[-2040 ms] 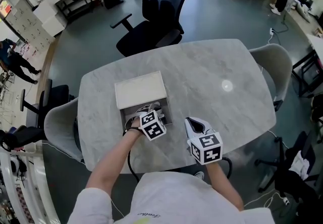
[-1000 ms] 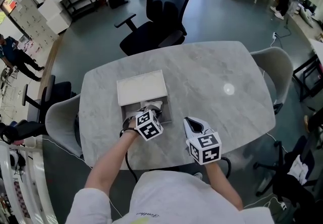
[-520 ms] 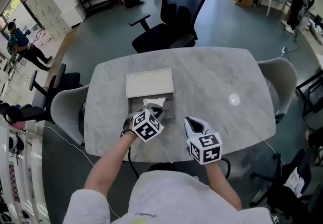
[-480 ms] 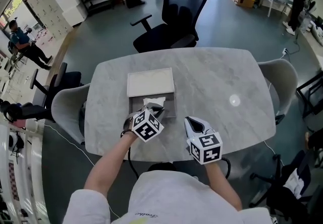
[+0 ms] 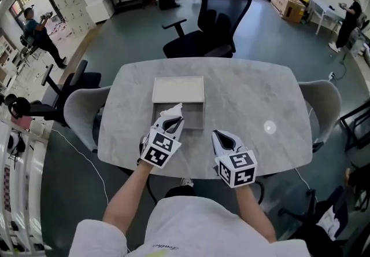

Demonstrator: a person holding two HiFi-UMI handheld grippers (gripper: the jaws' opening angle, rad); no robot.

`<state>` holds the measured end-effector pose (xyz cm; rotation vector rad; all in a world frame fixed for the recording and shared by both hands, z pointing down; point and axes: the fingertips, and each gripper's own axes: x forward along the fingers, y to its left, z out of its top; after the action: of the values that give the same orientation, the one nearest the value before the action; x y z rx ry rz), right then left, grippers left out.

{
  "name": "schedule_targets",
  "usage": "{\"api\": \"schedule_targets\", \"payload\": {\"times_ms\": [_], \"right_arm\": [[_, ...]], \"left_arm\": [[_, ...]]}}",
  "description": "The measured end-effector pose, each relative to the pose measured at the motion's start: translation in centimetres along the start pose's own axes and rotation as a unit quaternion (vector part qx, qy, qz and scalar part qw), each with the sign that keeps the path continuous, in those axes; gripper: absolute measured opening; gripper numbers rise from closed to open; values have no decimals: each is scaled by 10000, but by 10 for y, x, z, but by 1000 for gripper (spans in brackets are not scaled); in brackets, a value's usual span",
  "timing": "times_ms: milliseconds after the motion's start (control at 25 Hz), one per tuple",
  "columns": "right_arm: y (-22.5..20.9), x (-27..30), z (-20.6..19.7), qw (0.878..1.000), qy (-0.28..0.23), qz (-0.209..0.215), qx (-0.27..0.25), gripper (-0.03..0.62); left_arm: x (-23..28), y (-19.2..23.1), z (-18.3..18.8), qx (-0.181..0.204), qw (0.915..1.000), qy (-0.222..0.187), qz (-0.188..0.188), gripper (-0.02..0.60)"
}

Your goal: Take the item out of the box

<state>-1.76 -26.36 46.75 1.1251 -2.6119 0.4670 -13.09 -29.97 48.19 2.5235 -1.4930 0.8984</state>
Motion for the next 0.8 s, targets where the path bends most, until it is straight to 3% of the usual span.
{"api": "schedule_targets", "payload": {"times_ms": [160, 440, 800], "right_arm": [[10, -9, 8, 9998, -95, 144, -139, 5], [30, -24, 13, 9988, -209, 357, -256, 5], [51, -45, 4, 9969, -250, 498, -550, 5]], "left_arm": [[-30, 4, 10, -623, 9965, -416, 371, 18], [-79, -1, 7, -1402, 9821, -912, 865, 18], [-115, -24, -18, -2322, 9585, -1142, 1195, 18]]}}
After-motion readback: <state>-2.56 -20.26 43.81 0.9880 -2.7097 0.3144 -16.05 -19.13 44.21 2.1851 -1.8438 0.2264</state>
